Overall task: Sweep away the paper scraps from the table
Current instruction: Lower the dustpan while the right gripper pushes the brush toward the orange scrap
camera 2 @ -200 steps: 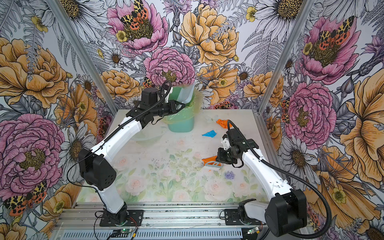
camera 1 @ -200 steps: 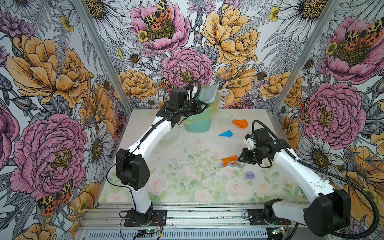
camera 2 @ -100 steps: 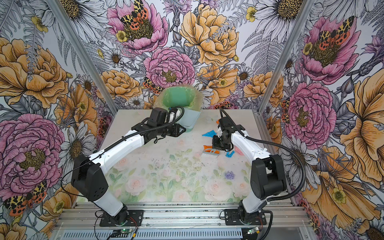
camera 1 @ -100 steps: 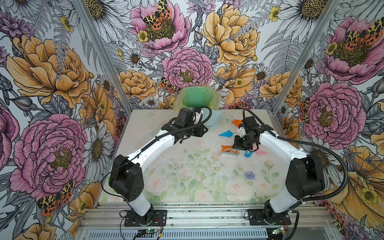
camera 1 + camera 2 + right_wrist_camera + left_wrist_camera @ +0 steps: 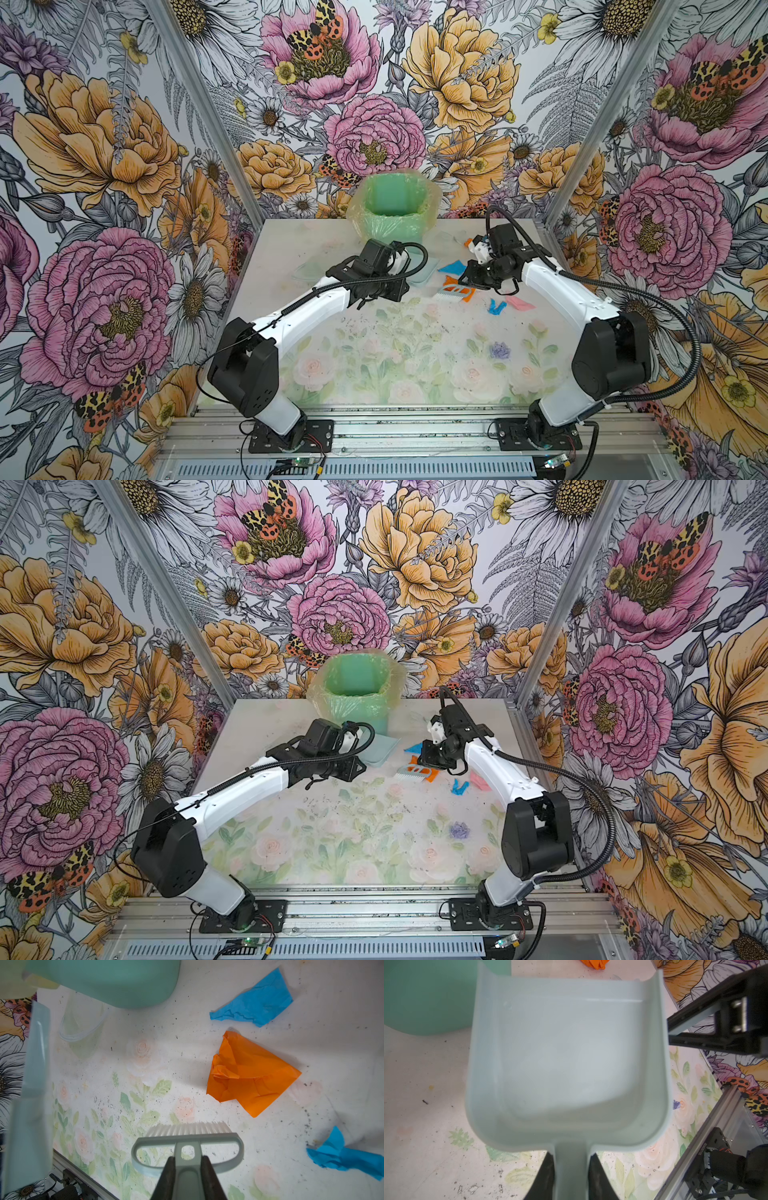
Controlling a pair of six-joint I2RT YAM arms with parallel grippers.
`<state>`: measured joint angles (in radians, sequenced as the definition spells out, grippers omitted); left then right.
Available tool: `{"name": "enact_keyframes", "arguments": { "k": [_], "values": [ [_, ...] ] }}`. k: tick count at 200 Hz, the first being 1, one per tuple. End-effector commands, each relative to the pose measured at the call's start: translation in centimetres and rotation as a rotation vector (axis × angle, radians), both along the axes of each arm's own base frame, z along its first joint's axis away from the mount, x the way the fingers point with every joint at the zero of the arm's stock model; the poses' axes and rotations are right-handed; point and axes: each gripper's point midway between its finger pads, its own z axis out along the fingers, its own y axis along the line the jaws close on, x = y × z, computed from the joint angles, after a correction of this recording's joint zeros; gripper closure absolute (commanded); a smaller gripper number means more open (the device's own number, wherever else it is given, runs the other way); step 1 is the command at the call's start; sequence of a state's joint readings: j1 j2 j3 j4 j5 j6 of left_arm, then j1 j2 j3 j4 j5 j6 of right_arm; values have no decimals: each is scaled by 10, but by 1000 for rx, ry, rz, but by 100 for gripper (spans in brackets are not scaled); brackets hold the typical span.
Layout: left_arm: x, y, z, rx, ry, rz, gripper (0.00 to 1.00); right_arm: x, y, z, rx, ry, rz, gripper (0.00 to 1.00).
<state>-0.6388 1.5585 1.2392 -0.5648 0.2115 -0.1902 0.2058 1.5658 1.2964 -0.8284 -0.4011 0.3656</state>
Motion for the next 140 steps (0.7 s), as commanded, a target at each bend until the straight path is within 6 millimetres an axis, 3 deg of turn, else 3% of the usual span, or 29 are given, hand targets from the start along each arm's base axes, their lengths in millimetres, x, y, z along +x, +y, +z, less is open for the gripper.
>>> {"name": "enact_keyframes", "arguments": {
  "k": [1,30,57,96,140],
  "values": [
    [-6,2,15,27,-83,-27,100,-3,-17,28,-6,-94,-35,100],
    [-12,3,6,81,-104,-37,100,6,-44,41,-69,-151,-135,100],
    [-19,5,-15,166,-102,-53,100,23,-65,41,-146,-178,-229,100],
    [-37,1,-52,297,-48,-107,100,46,-88,26,-258,-187,-341,100],
    [-56,-4,-75,340,-8,-131,100,59,-97,3,-347,-169,-373,100]
  ]
}}
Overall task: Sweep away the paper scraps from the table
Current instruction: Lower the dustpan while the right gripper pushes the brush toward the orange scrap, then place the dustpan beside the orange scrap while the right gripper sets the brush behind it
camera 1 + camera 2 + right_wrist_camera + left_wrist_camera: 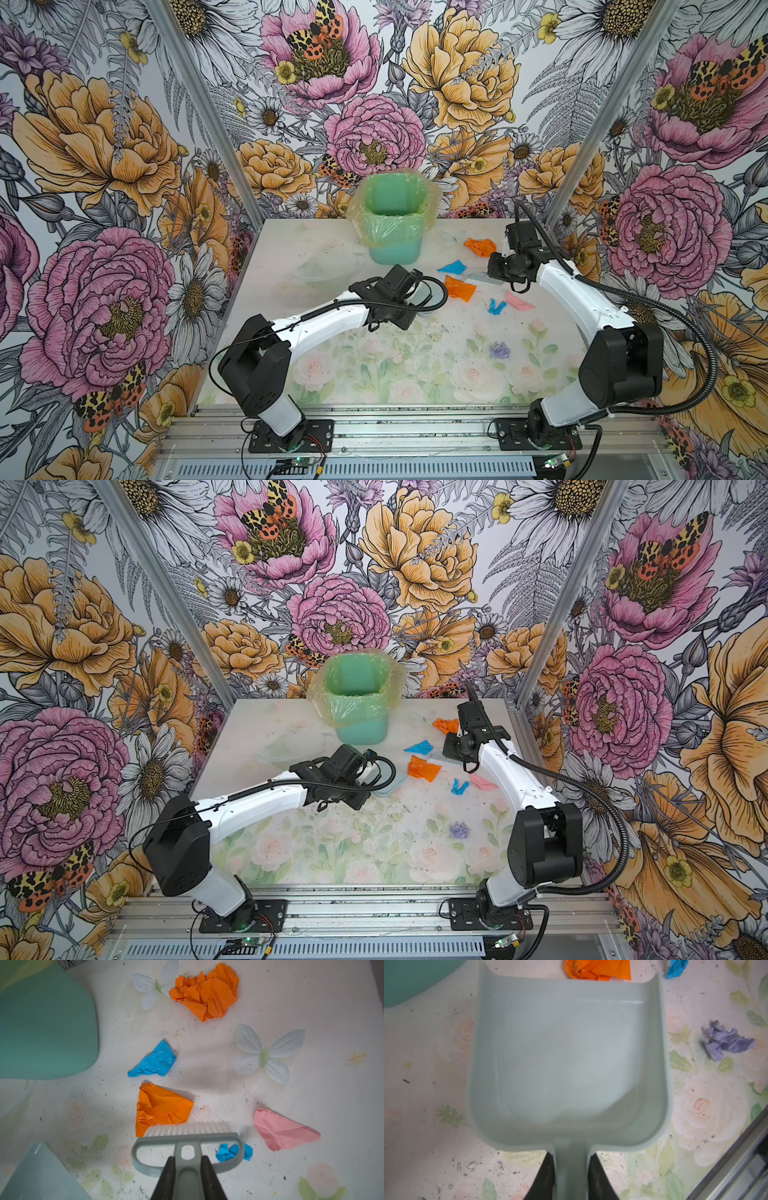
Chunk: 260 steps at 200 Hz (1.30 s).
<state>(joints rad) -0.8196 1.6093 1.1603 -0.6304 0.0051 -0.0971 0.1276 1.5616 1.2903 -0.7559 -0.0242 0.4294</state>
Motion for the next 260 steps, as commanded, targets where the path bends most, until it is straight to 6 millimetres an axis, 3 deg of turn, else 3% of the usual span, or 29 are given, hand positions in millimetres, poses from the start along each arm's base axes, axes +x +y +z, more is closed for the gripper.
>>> {"name": "enact_keyframes", "arguments": {
  "k": [1,52,109,150,206,260],
  "values": [
    [-7,6,-11,53,0,-1,100,21,-9,6,-71,-59,-52,100],
    [-25,5,-45,148,32,-65,100,28,1,-15,-127,-27,-29,100],
    [-23,-5,-54,134,21,-70,100,24,16,-23,-197,-19,54,100],
    [-24,-9,-69,152,46,-81,100,11,29,-36,-217,14,129,100],
    [-21,-13,-71,156,30,-77,100,-12,59,-54,-138,39,244,100],
    [-20,-15,-74,166,31,-93,100,-38,97,-50,-5,44,431,100]
  ]
}}
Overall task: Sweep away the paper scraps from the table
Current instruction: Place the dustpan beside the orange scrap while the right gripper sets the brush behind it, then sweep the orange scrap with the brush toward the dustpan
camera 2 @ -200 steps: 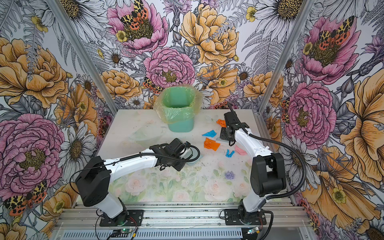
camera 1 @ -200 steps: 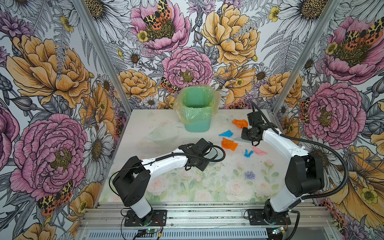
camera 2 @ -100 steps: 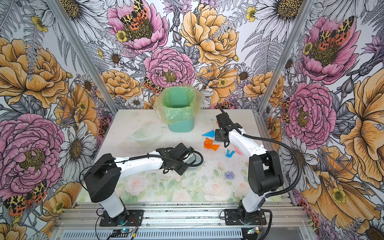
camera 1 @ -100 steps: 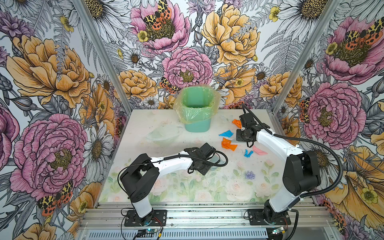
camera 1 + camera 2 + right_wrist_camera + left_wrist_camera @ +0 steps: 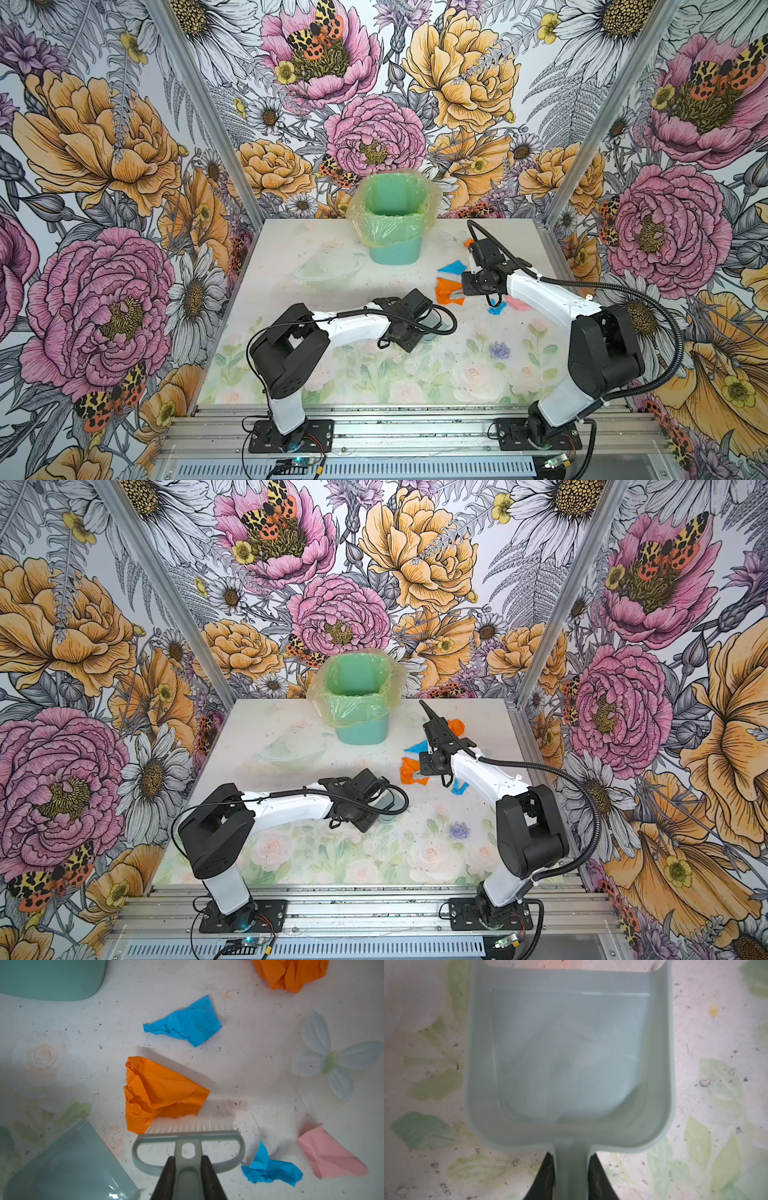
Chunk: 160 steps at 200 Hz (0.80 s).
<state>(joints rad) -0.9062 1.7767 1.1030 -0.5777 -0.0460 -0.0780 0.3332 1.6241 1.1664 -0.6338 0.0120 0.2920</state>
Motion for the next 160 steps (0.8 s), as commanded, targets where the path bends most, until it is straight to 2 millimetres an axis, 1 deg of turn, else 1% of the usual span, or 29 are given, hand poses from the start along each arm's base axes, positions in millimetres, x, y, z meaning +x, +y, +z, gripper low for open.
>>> {"name": "enact_keyframes", "arguments": {
  "k": [1,40,66,91,108,121,133,152,160],
  "values": [
    [7,-8,3,-4,-39,-16,100,-18,25,5,108,27,123,100],
    [6,-9,1,-4,-31,-22,100,-36,39,26,190,14,225,100],
    [5,-9,0,-4,-27,-21,100,-35,32,46,204,-40,221,100],
    [5,-8,-1,-3,-23,-19,100,-19,10,60,173,-101,141,100],
    [4,-8,-2,-1,-19,-22,100,-2,-9,62,116,-144,46,100],
    [4,-9,-2,-2,-19,-22,100,10,-18,61,95,-162,-13,100],
    [4,-8,-3,-1,-19,-20,100,21,-20,59,89,-179,-50,100],
    [4,-9,-2,-1,-22,-20,100,34,-18,54,101,-187,-88,100],
    [4,-8,-2,2,-24,-19,100,39,-17,49,97,-182,-101,100]
  ]
}}
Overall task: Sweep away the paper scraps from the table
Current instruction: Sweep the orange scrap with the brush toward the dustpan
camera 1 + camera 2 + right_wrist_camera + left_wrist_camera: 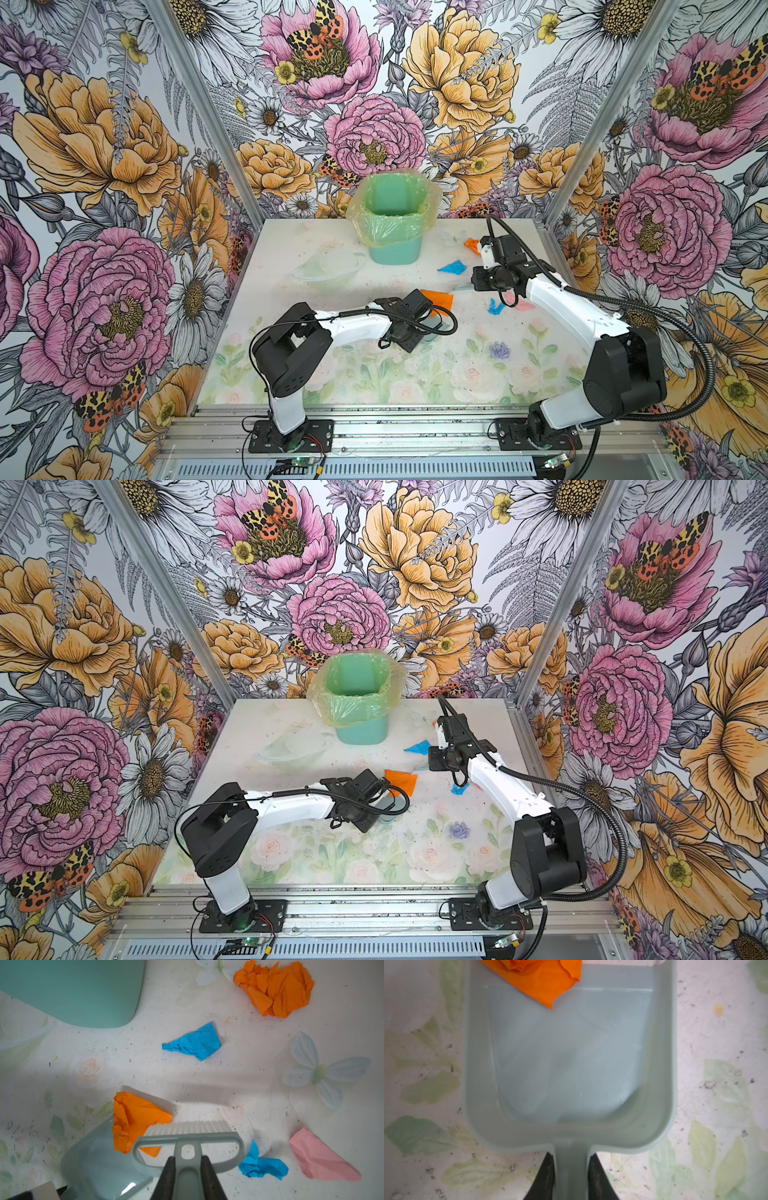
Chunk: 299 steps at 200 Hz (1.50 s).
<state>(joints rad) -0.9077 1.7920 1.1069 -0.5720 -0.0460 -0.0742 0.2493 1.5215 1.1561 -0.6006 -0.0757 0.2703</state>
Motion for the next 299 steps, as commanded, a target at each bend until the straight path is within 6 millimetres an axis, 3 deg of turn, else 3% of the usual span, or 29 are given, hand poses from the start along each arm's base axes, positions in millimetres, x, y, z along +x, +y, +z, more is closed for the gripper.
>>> {"name": "enact_keyframes", "arguments": {
  "k": [1,28,61,156,192,230,259,299],
  "values": [
    [4,-7,2,-5,-27,-14,100,31,-1,9,3,-76,-86,100],
    [4,-6,1,-3,-27,-10,100,37,8,-6,-35,-50,-73,100],
    [5,-6,0,0,-29,-3,100,26,26,-17,-40,-22,4,100],
    [7,-14,2,-42,-37,4,100,-55,70,-24,128,64,287,100],
    [10,-17,5,-54,-49,5,100,-73,80,-28,188,120,350,100],
    [13,-13,8,-61,-80,25,100,-69,81,-10,218,77,361,100],
    [17,-12,14,-79,-110,40,100,-63,73,16,253,8,348,100],
    [20,-12,29,-100,-146,43,100,-47,29,51,208,-111,207,100]
  ]
}}
